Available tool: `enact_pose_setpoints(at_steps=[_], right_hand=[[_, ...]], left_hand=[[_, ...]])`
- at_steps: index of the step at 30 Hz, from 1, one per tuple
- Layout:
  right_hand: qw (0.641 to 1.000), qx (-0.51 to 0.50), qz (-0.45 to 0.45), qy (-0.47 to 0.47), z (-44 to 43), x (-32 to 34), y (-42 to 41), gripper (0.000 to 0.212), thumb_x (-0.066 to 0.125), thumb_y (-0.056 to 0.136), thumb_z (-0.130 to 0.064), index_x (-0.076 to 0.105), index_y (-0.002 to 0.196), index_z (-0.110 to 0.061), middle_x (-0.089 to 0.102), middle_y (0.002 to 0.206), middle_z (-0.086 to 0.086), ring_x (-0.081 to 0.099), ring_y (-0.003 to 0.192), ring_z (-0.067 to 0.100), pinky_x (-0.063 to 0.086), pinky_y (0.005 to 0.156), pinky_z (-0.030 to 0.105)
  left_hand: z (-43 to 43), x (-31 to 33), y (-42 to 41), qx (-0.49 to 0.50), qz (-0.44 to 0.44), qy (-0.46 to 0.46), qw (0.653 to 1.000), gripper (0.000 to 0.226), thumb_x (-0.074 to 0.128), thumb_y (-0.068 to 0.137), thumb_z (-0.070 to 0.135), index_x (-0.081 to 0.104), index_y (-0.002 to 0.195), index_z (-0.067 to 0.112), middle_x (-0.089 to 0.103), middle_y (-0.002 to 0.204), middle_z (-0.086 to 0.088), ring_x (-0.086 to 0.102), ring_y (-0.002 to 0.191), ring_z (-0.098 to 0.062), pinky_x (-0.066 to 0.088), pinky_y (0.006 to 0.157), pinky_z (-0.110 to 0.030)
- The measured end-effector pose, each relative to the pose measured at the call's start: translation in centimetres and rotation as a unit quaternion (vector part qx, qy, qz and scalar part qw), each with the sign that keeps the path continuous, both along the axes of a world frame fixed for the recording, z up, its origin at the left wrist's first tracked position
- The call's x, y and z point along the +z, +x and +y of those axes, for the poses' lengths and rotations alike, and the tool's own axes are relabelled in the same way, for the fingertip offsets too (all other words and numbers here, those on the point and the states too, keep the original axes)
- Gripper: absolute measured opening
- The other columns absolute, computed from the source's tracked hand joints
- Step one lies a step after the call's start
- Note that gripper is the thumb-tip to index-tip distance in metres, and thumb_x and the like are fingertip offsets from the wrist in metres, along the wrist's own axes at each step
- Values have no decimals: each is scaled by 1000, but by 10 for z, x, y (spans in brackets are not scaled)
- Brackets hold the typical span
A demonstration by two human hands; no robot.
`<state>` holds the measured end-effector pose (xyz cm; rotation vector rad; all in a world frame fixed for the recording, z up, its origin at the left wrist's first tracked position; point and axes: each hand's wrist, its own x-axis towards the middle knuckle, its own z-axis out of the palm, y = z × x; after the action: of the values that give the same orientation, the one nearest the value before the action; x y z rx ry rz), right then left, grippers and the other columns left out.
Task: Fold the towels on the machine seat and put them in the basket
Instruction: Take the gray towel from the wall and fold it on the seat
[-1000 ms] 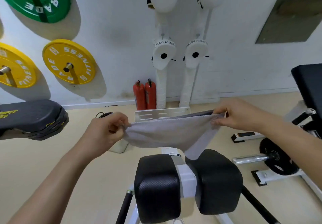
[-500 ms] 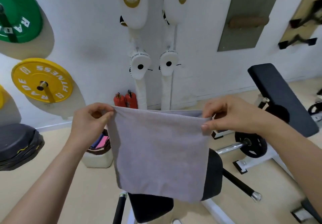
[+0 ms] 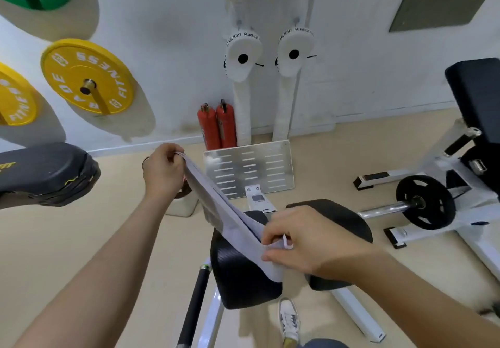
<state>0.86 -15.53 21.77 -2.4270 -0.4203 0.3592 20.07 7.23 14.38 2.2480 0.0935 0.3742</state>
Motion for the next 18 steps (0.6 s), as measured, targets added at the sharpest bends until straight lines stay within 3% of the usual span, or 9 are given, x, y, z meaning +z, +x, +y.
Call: enact_pose_setpoints(at_steps=[3,7,9,12,18], right_hand=[[996,-22,20,86,10,-3,5,5,69,83,-36,68,86,-32,60,82,-12,56,79,9,52,75,29],[957,-126,47,256,-2,-10,14,8,75,80,-23,70,78,-29,65,77,-9,61,77,8,54,76,24],[940,-152,49,301,-22,-23,17,13,76,79,-20,69,75,-29,65,74,-7,61,72,10,53,71,22],[927,-221,73,294,-68,-57,17,13,75,79,-19,70,70,-27,66,70,-1,58,63,8,50,64,19],[885,-417,109,178,-161,-174,7,27,77,78,-18,62,56,-20,55,53,0,46,50,3,41,54,15]], left_hand=[[-3,8,11,26,-50,-21,998,25,44,84,5,65,95,13,68,92,-2,55,81,-15,34,71,-18],[-34,31,37,4,-114,-8,993,28,40,82,3,64,95,10,64,91,3,52,80,-9,32,70,-15],[-63,26,52,-49,-121,19,991,29,39,81,1,64,95,10,66,93,-1,55,82,-15,35,72,-20],[-120,-13,68,-143,-86,89,982,28,40,84,1,63,96,11,67,96,-8,58,87,-27,37,74,-28],[-238,-165,70,-327,84,183,923,25,43,84,-1,61,96,11,66,98,-10,59,91,-29,36,71,-29]])
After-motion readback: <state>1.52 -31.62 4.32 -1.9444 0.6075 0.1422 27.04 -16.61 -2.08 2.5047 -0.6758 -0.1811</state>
